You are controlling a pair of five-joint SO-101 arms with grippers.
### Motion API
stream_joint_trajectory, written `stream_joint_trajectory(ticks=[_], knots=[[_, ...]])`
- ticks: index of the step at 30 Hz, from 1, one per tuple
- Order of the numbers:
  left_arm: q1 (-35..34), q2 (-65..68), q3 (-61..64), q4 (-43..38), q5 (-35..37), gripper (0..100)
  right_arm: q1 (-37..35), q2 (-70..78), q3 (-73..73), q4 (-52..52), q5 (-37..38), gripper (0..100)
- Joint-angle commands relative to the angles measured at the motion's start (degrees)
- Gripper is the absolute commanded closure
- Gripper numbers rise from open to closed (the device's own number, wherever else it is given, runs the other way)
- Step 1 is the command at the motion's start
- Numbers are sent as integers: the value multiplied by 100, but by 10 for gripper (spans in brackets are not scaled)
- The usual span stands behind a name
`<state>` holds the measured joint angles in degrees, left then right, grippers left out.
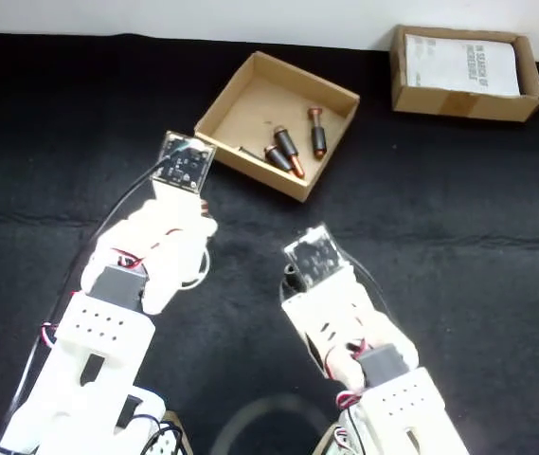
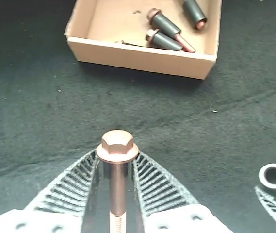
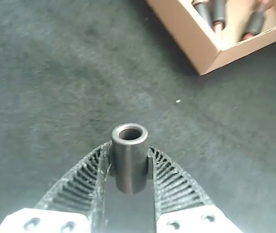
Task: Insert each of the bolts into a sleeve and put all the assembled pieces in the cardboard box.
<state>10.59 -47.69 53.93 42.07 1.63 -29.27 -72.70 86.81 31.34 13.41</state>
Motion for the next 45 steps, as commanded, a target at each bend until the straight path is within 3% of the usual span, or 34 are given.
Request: stream_joint_trajectory(ticks=[1,6,10,19,23,26,31,33,35,40,45], knots=[[-171,-198,-13,-123,-35,991,163,-637,576,-901,158,991],[-224,-207,-13,-413,-9,991,154,-1842,1235,-1657,132,991],[-224,-207,-4,-1336,62,991,154,-3037,1604,-1780,-589,991],[-171,-233,-48,-3464,1741,991,171,-3020,1657,-1763,-1319,991],[-145,-1033,-242,-4316,2233,991,171,-3002,1666,-1763,-1345,991],[585,-1895,-593,-4325,2101,991,154,-3002,1666,-1763,-1345,991],[2571,-2545,-646,-4035,88,991,180,-3037,1657,-1692,-1336,991],[3020,-2396,-523,-4018,-396,991,163,-3046,1648,-1525,-1336,991],[3081,-2079,-374,-4018,-325,991,163,-3046,1657,-1464,-1336,991],[2738,-1130,-365,-4026,756,991,163,-3046,1657,-1464,-1336,991],[2387,-840,-347,-4000,905,991,171,-3046,1657,-1464,-1336,991]])
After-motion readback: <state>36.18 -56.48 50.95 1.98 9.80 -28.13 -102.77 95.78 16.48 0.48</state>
